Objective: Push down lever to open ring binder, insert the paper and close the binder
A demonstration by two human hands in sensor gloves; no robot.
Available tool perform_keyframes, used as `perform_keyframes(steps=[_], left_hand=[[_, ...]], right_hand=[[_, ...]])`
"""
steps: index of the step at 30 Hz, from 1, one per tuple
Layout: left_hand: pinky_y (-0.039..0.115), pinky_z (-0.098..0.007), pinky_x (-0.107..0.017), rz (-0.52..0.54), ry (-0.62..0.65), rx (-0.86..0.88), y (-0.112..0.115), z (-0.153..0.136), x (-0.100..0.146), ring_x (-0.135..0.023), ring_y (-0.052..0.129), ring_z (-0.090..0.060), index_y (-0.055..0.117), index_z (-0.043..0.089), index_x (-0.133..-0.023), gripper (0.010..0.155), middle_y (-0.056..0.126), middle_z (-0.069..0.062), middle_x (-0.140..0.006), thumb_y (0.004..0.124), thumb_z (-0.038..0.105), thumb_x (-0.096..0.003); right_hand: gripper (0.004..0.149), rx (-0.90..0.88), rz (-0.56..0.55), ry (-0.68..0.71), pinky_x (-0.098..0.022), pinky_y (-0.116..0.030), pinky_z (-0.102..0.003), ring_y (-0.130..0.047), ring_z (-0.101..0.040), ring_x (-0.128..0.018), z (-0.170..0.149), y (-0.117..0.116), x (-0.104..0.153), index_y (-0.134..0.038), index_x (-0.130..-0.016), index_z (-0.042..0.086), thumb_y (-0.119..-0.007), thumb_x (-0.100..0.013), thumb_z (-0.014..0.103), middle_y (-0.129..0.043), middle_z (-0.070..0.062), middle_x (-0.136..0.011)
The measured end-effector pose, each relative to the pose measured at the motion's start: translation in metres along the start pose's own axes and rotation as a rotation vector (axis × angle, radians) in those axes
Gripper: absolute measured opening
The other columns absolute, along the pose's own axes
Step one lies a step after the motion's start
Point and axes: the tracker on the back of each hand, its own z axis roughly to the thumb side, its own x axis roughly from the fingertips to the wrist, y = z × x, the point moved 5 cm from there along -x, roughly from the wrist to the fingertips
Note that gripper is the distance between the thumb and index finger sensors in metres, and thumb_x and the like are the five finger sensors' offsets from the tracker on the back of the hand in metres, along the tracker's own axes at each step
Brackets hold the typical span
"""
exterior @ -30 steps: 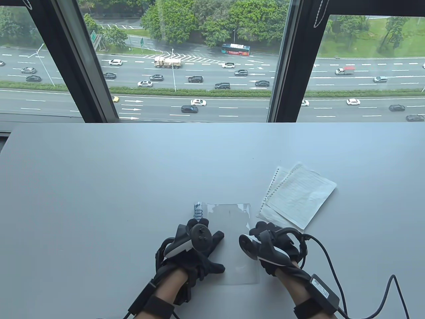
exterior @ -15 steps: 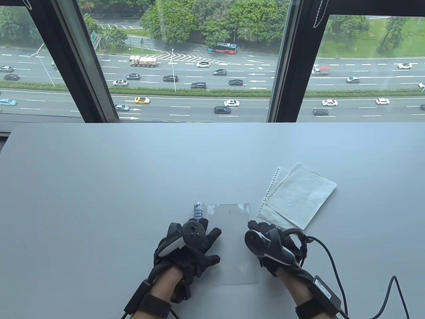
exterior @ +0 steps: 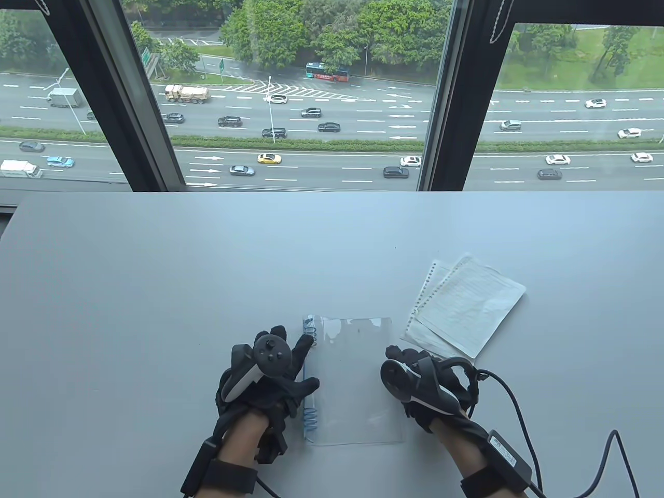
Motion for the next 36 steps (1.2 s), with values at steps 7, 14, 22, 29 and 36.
perform_keyframes(steps=[7,14,22,29,36], left_hand=[[0.004,-0.058,-0.069,-0.052,-0.138,0.057,0.000,-0.022,0.000,-0.092,-0.022,-0.028,0.019,0.047,-0.110,0.093,-0.016,0.002,-0.108,0.072,0.070,-0.0368],[0.000,-0.058,-0.068,-0.096,-0.168,0.070,0.001,-0.031,-0.002,-0.091,-0.024,-0.027,0.021,0.049,-0.110,0.092,-0.017,0.003,-0.107,0.072,0.069,-0.0359],[-0.001,-0.058,-0.068,-0.117,-0.197,0.044,0.002,-0.044,-0.005,-0.091,-0.025,-0.027,0.019,0.050,-0.108,0.092,-0.018,0.003,-0.106,0.070,0.070,-0.0342],[-0.001,-0.058,-0.067,-0.088,-0.154,-0.006,-0.002,-0.030,-0.001,-0.091,-0.024,-0.028,0.018,0.046,-0.110,0.092,-0.018,0.003,-0.106,0.070,0.069,-0.0372],[0.001,-0.058,-0.067,-0.027,0.012,0.026,-0.009,-0.002,0.008,-0.092,-0.023,-0.029,0.024,0.038,-0.113,0.088,-0.015,0.001,-0.108,0.070,0.063,-0.0417]], right_hand=[[0.049,-0.013,0.027,-0.003,-0.042,-0.094,-0.033,-0.106,-0.026,-0.061,0.000,-0.001,0.000,-0.082,-0.092,0.018,-0.089,-0.044,0.029,-0.098,-0.003,-0.078],[0.049,-0.022,0.029,-0.007,-0.042,-0.095,-0.033,-0.106,-0.025,-0.061,-0.001,-0.001,0.001,-0.082,-0.092,0.017,-0.089,-0.044,0.027,-0.098,-0.003,-0.077],[0.059,-0.037,0.036,-0.010,-0.043,-0.094,-0.033,-0.105,-0.026,-0.062,-0.001,-0.001,0.001,-0.079,-0.094,0.016,-0.093,-0.041,0.036,-0.098,-0.004,-0.078],[0.065,-0.108,0.033,-0.024,-0.042,-0.093,-0.036,-0.104,-0.030,-0.061,-0.005,-0.001,0.001,-0.081,-0.093,0.014,-0.082,-0.041,0.053,-0.098,-0.007,-0.078],[0.062,-0.104,0.030,-0.020,-0.041,-0.093,-0.037,-0.104,-0.030,-0.060,-0.004,-0.001,0.001,-0.083,-0.092,0.016,-0.080,-0.042,0.053,-0.099,-0.007,-0.077]])
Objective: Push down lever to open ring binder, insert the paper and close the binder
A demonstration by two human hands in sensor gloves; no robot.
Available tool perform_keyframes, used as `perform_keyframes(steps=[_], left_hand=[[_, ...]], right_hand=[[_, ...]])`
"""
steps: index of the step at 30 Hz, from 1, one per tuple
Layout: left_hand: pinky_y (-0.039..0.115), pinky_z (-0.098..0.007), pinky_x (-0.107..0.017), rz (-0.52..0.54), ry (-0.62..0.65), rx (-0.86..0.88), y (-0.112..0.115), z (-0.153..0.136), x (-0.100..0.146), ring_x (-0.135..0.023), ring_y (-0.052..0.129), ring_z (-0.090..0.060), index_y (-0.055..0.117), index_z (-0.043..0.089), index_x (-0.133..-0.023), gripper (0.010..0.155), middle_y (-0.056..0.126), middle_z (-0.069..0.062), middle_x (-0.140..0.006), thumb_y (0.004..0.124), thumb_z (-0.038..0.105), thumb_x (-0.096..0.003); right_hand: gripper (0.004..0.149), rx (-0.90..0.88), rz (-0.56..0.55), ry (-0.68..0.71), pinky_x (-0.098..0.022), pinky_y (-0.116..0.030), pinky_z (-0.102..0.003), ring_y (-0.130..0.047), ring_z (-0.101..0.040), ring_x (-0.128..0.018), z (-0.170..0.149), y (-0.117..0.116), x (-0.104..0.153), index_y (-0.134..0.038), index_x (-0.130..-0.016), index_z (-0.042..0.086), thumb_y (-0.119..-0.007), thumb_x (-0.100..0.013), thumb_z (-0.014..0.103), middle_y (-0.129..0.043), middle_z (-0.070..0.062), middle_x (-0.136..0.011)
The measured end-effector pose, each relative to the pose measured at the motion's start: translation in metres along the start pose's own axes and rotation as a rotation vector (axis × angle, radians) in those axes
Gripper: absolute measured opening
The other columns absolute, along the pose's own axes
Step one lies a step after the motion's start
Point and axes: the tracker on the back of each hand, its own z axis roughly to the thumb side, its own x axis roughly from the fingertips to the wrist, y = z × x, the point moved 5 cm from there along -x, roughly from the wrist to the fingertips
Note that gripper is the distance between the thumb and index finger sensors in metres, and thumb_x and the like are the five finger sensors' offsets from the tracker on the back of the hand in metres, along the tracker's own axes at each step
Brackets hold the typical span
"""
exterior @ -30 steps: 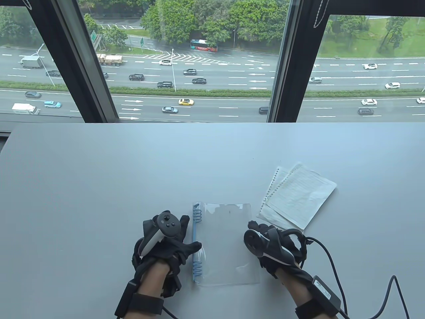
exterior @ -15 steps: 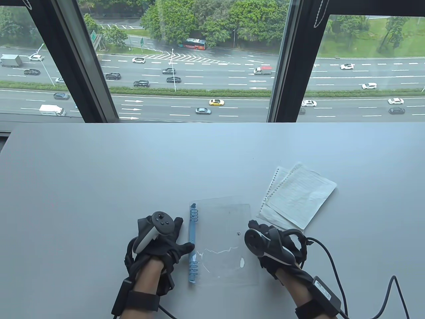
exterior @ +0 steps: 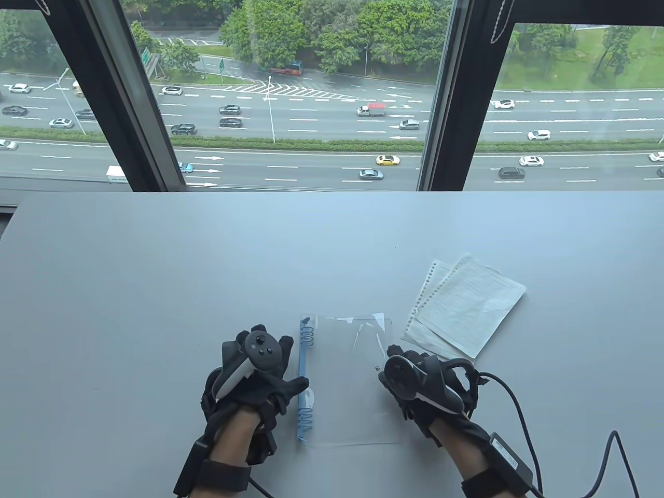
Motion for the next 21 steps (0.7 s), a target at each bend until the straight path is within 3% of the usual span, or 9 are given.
perform_keyframes(steps=[7,9,12,21], left_hand=[[0.010,-0.059,-0.069,-0.069,0.274,0.005,0.021,0.053,0.004,-0.097,-0.010,-0.032,0.053,0.028,-0.111,0.078,0.001,-0.003,-0.116,0.072,0.060,-0.0427],[0.012,-0.059,-0.070,-0.090,0.287,-0.001,0.031,0.059,0.000,-0.100,-0.005,-0.033,0.063,0.024,-0.107,0.075,0.009,-0.004,-0.117,0.073,0.059,-0.0422],[0.013,-0.059,-0.070,-0.119,0.272,0.001,0.040,0.059,-0.005,-0.099,-0.006,-0.033,0.062,0.023,-0.106,0.075,0.012,-0.004,-0.118,0.072,0.061,-0.0421],[0.016,-0.060,-0.071,-0.109,0.261,0.108,0.041,0.059,-0.006,-0.099,-0.008,-0.031,0.064,0.018,-0.105,0.088,0.019,-0.004,-0.120,0.066,0.073,-0.0370]], right_hand=[[0.062,-0.025,0.005,-0.007,-0.041,-0.093,-0.037,-0.105,-0.031,-0.060,-0.003,0.001,-0.001,-0.084,-0.091,0.015,-0.080,-0.043,0.053,-0.099,-0.008,-0.077],[0.062,-0.026,0.006,-0.005,-0.041,-0.093,-0.037,-0.105,-0.031,-0.060,-0.002,0.001,-0.001,-0.084,-0.091,0.015,-0.079,-0.043,0.054,-0.099,-0.008,-0.077],[0.061,-0.013,-0.003,0.008,-0.040,-0.093,-0.038,-0.105,-0.031,-0.060,0.000,0.001,0.000,-0.084,-0.091,0.016,-0.080,-0.043,0.053,-0.100,-0.007,-0.076],[0.060,0.002,-0.060,0.050,-0.038,-0.089,-0.044,-0.103,-0.033,-0.059,0.017,0.013,0.007,-0.086,-0.089,0.018,-0.081,-0.042,0.055,-0.099,-0.007,-0.078]])
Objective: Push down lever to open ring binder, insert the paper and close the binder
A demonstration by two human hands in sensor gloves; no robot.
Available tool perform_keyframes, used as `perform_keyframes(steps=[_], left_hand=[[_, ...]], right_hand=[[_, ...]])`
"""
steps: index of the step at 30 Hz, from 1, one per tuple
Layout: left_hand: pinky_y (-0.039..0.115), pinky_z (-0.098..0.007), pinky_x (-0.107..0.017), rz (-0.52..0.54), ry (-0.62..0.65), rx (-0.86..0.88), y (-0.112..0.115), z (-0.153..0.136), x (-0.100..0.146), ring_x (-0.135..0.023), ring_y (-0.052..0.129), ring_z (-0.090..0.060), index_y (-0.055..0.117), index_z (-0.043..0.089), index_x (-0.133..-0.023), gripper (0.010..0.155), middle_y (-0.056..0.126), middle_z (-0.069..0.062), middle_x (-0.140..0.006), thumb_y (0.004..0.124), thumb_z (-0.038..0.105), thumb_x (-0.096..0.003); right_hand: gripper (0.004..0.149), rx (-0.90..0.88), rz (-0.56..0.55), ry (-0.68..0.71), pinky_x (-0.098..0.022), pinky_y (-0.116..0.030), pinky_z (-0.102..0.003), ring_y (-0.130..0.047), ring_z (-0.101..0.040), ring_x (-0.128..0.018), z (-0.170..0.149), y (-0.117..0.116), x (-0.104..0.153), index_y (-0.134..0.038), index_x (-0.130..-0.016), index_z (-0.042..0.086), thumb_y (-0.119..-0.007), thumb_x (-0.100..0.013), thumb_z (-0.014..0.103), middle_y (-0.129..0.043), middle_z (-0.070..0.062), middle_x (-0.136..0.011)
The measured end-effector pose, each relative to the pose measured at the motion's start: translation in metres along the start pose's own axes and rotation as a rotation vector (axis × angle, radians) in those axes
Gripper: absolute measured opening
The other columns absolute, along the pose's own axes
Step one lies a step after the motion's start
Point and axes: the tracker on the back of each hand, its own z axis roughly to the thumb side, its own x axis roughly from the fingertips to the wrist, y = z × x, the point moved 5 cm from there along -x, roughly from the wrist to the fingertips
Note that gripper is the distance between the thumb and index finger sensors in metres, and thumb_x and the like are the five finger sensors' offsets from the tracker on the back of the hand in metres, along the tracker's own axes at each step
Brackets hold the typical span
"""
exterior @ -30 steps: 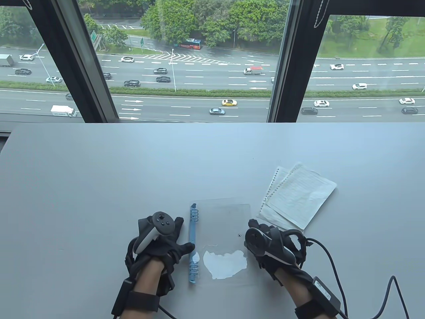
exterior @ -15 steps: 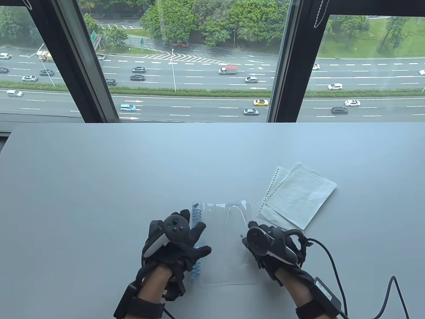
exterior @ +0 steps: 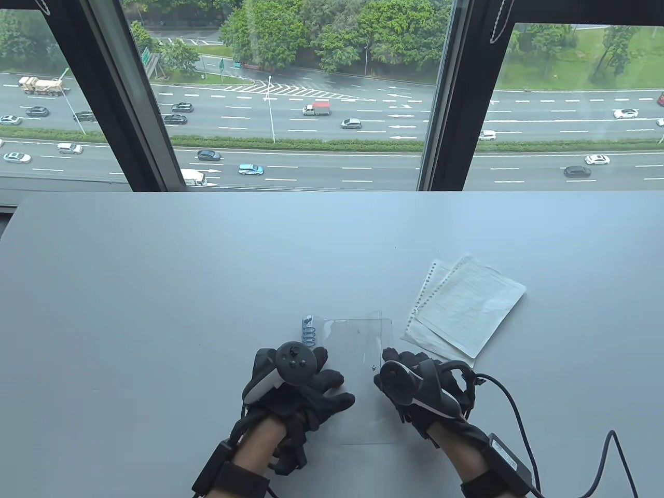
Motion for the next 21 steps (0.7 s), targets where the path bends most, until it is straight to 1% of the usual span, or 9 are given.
perform_keyframes(steps=[3,7,10,12,13,16,18,21], left_hand=[[0.016,-0.061,-0.071,0.014,0.003,0.014,-0.001,0.001,0.000,-0.100,-0.007,-0.032,0.067,0.015,-0.104,0.094,0.024,-0.005,-0.121,0.063,0.078,-0.0341],[0.016,-0.061,-0.071,0.025,0.011,0.070,-0.003,0.000,0.001,-0.101,-0.005,-0.033,0.072,0.011,-0.102,0.101,0.029,-0.007,-0.121,0.060,0.082,-0.0312],[0.015,-0.061,-0.070,0.013,0.011,0.105,-0.003,-0.002,0.001,-0.101,-0.007,-0.031,0.073,0.010,-0.102,0.103,0.030,-0.006,-0.121,0.059,0.083,-0.0303],[0.014,-0.061,-0.070,0.006,0.012,0.120,-0.003,-0.003,0.000,-0.100,-0.008,-0.030,0.073,0.010,-0.102,0.102,0.029,-0.006,-0.121,0.059,0.082,-0.0313],[0.014,-0.061,-0.070,-0.004,0.015,0.124,-0.003,-0.003,0.000,-0.100,-0.008,-0.030,0.072,0.010,-0.103,0.100,0.029,-0.006,-0.121,0.060,0.081,-0.0331],[0.011,-0.062,-0.069,-0.046,0.034,0.174,0.000,-0.006,-0.001,-0.098,-0.014,-0.029,0.069,0.010,-0.105,0.091,0.024,-0.006,-0.121,0.062,0.074,-0.0400],[0.008,-0.062,-0.067,-0.059,0.056,0.213,0.001,-0.007,-0.002,-0.096,-0.016,-0.028,0.075,0.014,-0.102,0.080,0.024,-0.006,-0.121,0.066,0.068,-0.0428],[0.012,-0.062,-0.068,0.011,0.080,0.255,-0.011,-0.006,0.001,-0.099,-0.008,-0.033,0.078,0.019,-0.091,0.057,0.035,-0.010,-0.120,0.074,0.053,-0.0462]], right_hand=[[0.058,-0.051,-0.041,0.034,-0.037,-0.089,-0.044,-0.103,-0.032,-0.059,0.009,0.008,0.003,-0.086,-0.090,0.019,-0.082,-0.043,0.053,-0.099,-0.007,-0.078],[0.061,-0.113,-0.100,0.104,-0.037,-0.089,-0.043,-0.103,-0.031,-0.059,0.020,0.015,0.008,-0.081,-0.093,0.019,-0.081,-0.043,0.053,-0.098,-0.006,-0.080],[0.062,-0.186,-0.126,0.158,-0.038,-0.089,-0.044,-0.103,-0.031,-0.060,0.026,0.017,0.011,-0.079,-0.095,0.021,-0.078,-0.042,0.055,-0.097,-0.006,-0.082],[0.062,-0.195,-0.136,0.166,-0.038,-0.089,-0.045,-0.103,-0.032,-0.060,0.029,0.018,0.012,-0.079,-0.094,0.021,-0.077,-0.042,0.055,-0.097,-0.006,-0.081],[0.061,-0.182,-0.139,0.175,-0.038,-0.089,-0.045,-0.103,-0.031,-0.061,0.030,0.018,0.013,-0.079,-0.094,0.022,-0.076,-0.042,0.055,-0.097,-0.005,-0.081],[0.062,-0.189,-0.086,0.182,-0.042,-0.088,-0.046,-0.101,-0.032,-0.065,0.030,0.011,0.011,-0.077,-0.095,0.023,-0.076,-0.042,0.055,-0.096,-0.004,-0.084],[0.063,-0.199,-0.065,0.185,-0.044,-0.087,-0.047,-0.100,-0.034,-0.068,0.029,0.008,0.011,-0.075,-0.097,0.025,-0.077,-0.042,0.055,-0.094,-0.005,-0.086],[0.061,-0.183,-0.029,0.168,-0.046,-0.086,-0.048,-0.099,-0.035,-0.071,0.026,0.004,0.009,-0.075,-0.097,0.027,-0.078,-0.042,0.054,-0.093,-0.006,-0.089]])
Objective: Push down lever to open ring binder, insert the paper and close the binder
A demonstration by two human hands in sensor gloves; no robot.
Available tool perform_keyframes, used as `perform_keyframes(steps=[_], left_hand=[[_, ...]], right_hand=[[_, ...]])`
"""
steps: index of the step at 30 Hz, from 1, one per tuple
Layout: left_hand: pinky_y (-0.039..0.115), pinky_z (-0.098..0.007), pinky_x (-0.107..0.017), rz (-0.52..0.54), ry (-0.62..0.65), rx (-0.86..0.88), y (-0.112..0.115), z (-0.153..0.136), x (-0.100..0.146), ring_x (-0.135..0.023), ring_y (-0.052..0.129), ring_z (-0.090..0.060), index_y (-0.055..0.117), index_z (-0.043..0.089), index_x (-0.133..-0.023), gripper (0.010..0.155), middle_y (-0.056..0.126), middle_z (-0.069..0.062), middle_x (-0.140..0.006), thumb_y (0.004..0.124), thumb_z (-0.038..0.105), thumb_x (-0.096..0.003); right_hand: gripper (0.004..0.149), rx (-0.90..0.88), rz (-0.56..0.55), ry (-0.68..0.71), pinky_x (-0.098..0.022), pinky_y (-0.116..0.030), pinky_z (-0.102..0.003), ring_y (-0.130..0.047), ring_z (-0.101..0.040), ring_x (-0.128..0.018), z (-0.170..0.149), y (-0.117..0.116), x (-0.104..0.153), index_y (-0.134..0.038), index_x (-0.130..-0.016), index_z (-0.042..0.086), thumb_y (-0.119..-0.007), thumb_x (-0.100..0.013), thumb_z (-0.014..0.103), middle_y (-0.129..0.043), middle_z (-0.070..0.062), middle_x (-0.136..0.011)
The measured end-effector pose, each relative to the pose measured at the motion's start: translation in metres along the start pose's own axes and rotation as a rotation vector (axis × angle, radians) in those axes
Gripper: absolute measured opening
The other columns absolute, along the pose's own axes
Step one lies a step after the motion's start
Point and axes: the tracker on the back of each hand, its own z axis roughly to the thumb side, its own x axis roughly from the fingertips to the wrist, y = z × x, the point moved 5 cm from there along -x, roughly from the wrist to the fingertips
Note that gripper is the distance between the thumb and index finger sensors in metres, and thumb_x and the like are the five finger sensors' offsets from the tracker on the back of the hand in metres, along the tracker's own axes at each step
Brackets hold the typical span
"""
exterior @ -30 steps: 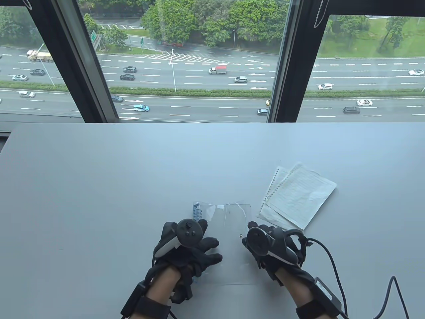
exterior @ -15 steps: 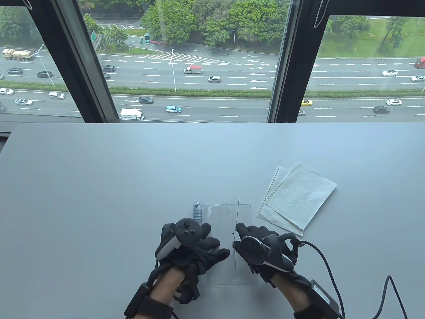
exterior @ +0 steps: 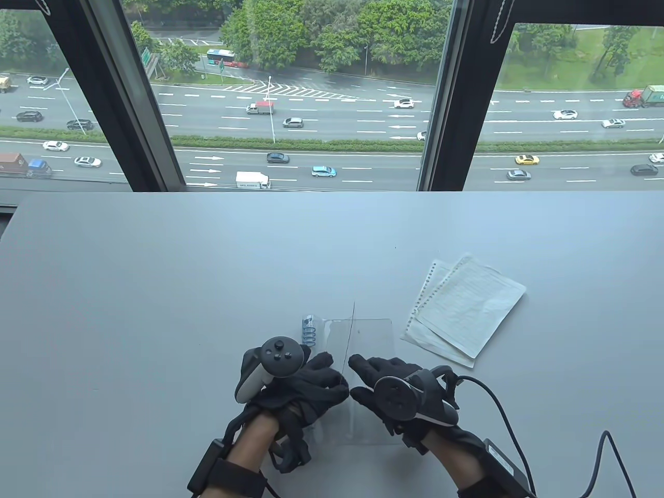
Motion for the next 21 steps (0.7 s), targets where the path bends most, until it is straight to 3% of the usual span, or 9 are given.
perform_keyframes(steps=[3,10,21], left_hand=[[0.022,-0.061,-0.070,0.067,0.035,0.023,-0.011,0.004,0.002,-0.104,0.009,-0.036,0.082,0.017,-0.084,0.048,0.045,-0.010,-0.117,0.078,0.045,-0.0455],[0.029,-0.060,-0.072,0.143,-0.089,-0.097,-0.044,-0.008,0.018,-0.104,0.022,-0.037,0.085,0.017,-0.082,0.045,0.048,-0.008,-0.115,0.080,0.043,-0.0449],[0.025,-0.060,-0.072,0.201,-0.529,-0.322,-0.086,-0.059,0.052,-0.103,0.019,-0.038,0.083,0.015,-0.085,0.047,0.045,-0.012,-0.114,0.077,0.040,-0.0462]], right_hand=[[0.061,0.061,0.049,-0.060,-0.048,-0.085,-0.050,-0.097,-0.037,-0.075,-0.008,-0.003,-0.002,-0.079,-0.095,0.023,-0.079,-0.043,0.054,-0.092,-0.007,-0.091],[0.058,0.075,0.154,-0.162,-0.049,-0.084,-0.051,-0.094,-0.038,-0.077,-0.037,-0.012,-0.003,-0.084,-0.092,0.021,-0.078,-0.044,0.054,-0.093,-0.007,-0.090],[0.057,0.061,0.170,-0.174,-0.050,-0.084,-0.051,-0.094,-0.039,-0.077,-0.037,-0.013,-0.003,-0.085,-0.091,0.022,-0.077,-0.045,0.055,-0.093,-0.008,-0.089]])
